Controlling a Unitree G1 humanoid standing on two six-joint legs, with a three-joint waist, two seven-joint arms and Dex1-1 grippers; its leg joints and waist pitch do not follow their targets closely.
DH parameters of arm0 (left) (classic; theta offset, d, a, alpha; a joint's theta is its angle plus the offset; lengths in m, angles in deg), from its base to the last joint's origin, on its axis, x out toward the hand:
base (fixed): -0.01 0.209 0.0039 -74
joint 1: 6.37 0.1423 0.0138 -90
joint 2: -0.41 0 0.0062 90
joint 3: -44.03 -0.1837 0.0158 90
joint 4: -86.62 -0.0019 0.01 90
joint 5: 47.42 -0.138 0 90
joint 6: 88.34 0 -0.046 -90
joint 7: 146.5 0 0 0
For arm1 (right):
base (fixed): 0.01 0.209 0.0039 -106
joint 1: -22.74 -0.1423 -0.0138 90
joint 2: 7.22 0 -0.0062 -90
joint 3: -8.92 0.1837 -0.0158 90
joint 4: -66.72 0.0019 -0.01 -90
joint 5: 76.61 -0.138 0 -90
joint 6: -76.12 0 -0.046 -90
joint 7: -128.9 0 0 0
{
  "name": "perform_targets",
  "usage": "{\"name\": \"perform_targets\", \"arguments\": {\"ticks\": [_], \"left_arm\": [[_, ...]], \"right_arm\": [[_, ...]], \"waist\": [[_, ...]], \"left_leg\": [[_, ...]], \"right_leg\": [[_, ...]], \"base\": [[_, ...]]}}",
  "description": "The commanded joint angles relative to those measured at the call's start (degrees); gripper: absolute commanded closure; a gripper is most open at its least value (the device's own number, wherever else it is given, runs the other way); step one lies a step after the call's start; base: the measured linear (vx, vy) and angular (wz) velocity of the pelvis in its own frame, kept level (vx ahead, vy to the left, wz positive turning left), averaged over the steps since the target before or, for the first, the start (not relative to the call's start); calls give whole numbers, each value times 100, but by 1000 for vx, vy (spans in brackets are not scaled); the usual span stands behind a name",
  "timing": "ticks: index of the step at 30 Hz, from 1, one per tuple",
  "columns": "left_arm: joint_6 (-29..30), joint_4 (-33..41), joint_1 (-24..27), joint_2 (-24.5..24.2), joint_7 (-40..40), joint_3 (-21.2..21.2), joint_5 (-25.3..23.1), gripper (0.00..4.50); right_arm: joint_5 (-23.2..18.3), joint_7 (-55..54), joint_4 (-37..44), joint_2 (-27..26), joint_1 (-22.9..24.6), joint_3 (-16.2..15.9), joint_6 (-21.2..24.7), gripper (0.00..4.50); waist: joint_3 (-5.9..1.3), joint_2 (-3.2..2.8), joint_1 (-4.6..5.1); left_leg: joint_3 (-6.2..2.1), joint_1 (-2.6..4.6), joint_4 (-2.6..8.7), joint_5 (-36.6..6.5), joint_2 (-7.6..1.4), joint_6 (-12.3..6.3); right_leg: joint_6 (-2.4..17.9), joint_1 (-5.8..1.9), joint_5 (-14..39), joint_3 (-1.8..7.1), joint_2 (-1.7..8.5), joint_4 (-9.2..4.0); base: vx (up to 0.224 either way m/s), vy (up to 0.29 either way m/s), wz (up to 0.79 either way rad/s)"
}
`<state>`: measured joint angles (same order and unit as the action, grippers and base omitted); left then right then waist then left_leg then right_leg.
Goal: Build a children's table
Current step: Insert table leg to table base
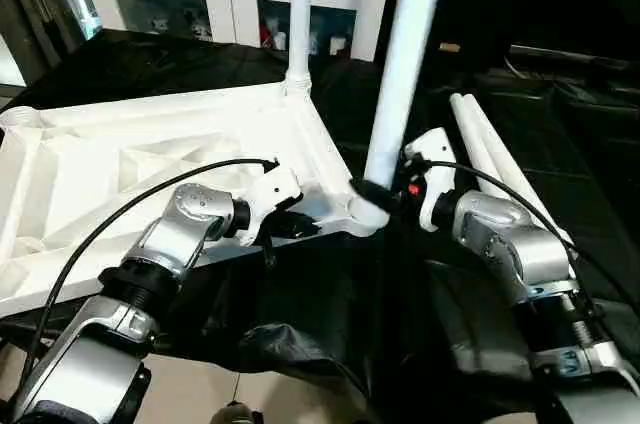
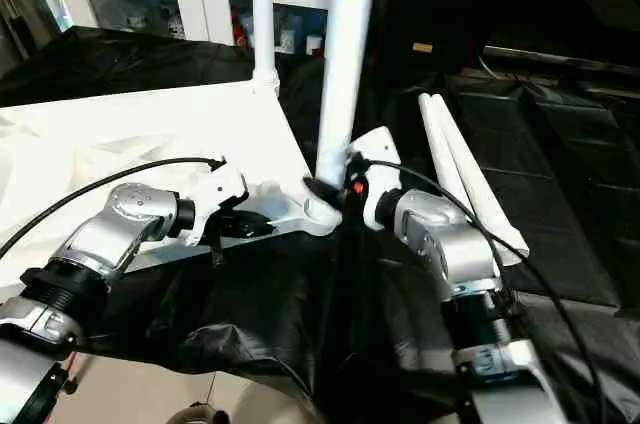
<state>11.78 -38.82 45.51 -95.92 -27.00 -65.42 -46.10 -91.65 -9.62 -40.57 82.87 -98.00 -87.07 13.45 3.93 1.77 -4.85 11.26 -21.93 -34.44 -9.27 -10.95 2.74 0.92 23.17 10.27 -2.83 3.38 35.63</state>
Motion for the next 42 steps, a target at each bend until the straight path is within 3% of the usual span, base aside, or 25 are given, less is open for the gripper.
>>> {"name": "perform_targets", "arguments": {"ticks": [1, 13, 22, 28, 29, 31, 32, 33, 35, 39, 42], "left_arm": [[49, -76, 86, -97, -84, -141, -168, 450], [51, 101, 136, -127, -358, -97, -88, 450], [88, 230, 177, -150, -403, -57, -67, 450], [76, 233, 187, -150, -349, -12, -74, 450], [68, 215, 178, -148, -328, 4, -74, 450], [65, 201, 167, -144, -308, 17, -74, 450], [55, 180, 153, -140, -283, 27, -83, 450], [55, 180, 153, -140, -283, 27, -83, 450], [56, 174, 143, -134, -275, 42, -87, 450], [28, 139, 127, -122, -237, 63, -103, 450], [15, 122, 119, -117, -217, 67, -111, 450]], "right_arm": [[60, 35, -97, 39, -144, 19, 15, 261], [149, 188, -851, -103, -455, -113, -113, 261], [133, 283, -1368, -166, -585, -35, -222, 261], [-45, 252, -1458, -225, -395, 221, -270, 261], [-98, 185, -1507, -267, -278, 326, -354, 261], [-124, 119, -1556, -303, -154, 406, -467, 261], [-172, 93, -1569, -351, -27, 478, -563, 261], [-172, 93, -1569, -351, -27, 478, -563, 261], [-185, 30, -1587, -398, 90, 523, -661, 261], [-206, -59, -1526, -514, 389, 572, -917, 261], [-219, -79, -1485, -552, 469, 598, -967, 261]], "waist": [[-451, -49, -3], [-455, -56, -4], [-450, -53, -2], [-456, -61, -6], [-455, -119, -13], [-467, -87, -13], [-463, -115, -5], [-460, -101, -4], [-452, -153, -7], [-465, -199, -7], [-459, -180, 3]], "left_leg": [[-133, 159, 404, -1320, -238, 176], [-125, 168, 402, -1305, -244, 188], [-126, 167, 406, -1346, -247, 198], [-125, 173, 407, -1376, -248, 193], [-135, 174, 406, -1385, -246, 210], [-130, 171, 408, -1400, -247, 210], [-132, 173, 413, -1442, -245, 213], [-134, 171, 415, -1484, -240, 213], [-141, 181, 418, -1557, -241, 236], [-153, 187, 426, -1652, -239, 267], [-154, 202, 437, -1793, -240, 264]], "right_leg": [[1125, -260, 1182, 271, 483, -427], [1219, -253, 1032, 267, 480, -410], [1213, -254, 1104, 270, 491, -412], [1219, -256, 1101, 270, 487, -417], [1224, -253, 1086, 270, 490, -409], [1243, -262, 968, 268, 485, -410], [1257, -257, 963, 264, 478, -417], [1261, -262, 1034, 261, 480, -418], [1261, -251, 1133, 261, 480, -431], [1251, -254, 1117, 257, 474, -433], [1242, -247, 1264, 254, 472, -456]], "base": [[0, 0, 0], [0, 0, 0], [0, 0, 0], [0, 0, 0], [0, 0, 0], [0, 0, 0], [0, 0, 0], [0, 0, 0], [0, 0, 0], [0, 0, 0], [0, 0, 0]]}}
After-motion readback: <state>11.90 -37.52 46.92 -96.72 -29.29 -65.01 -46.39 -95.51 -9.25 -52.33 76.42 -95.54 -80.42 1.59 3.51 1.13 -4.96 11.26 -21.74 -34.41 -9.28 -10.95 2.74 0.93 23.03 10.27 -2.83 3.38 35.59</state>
